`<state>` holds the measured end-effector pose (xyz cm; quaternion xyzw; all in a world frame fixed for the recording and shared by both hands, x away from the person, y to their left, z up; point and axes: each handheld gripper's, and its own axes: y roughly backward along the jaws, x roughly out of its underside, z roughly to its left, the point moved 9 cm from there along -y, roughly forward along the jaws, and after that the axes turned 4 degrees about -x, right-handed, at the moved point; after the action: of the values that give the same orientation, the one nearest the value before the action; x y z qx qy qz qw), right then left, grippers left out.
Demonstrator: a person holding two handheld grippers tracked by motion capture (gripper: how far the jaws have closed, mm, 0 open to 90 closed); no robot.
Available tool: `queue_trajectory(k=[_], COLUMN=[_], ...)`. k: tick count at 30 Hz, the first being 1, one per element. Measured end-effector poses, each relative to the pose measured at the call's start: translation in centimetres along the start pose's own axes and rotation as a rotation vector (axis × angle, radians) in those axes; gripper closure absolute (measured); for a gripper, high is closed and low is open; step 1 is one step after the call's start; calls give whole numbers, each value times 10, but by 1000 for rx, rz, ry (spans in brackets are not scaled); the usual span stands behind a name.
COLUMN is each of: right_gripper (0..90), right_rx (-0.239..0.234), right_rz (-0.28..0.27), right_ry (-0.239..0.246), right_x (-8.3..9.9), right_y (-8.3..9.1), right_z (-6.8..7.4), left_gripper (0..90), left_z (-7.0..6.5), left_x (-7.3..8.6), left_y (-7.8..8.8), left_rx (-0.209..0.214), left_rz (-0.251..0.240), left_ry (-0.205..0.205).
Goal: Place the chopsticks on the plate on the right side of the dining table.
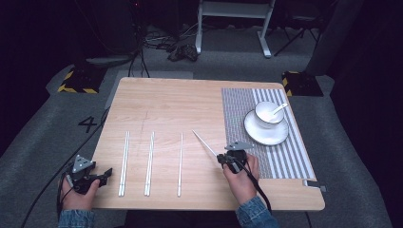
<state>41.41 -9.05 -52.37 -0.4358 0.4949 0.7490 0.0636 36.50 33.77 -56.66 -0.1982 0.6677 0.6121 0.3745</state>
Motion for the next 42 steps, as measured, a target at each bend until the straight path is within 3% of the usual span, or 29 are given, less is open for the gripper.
queue_trajectory(k=[10,17,25,30,42], right_gripper=[855,855,855,854,854], right_rx=[9,34,85,125,190], right_rz=[-51,-95,-129,-156,-169], right_ry=[2,6,-4,-30,-62], right_x=[-10,-21,-31,-38,-45], right_y=[16,34,58,77,91], right_z=[-7,-20,-46,-70,-108], left_gripper=[276,274,274,274,274], left_z=[0,1,0,0,0], left_x=[0,0,0,0,0], left_y=[0,0,0,0,0], left_rx=[0,2,2,2,2], left_rz=[1,0,0,0,1], left_ry=[-1,-4,-4,-4,-4])
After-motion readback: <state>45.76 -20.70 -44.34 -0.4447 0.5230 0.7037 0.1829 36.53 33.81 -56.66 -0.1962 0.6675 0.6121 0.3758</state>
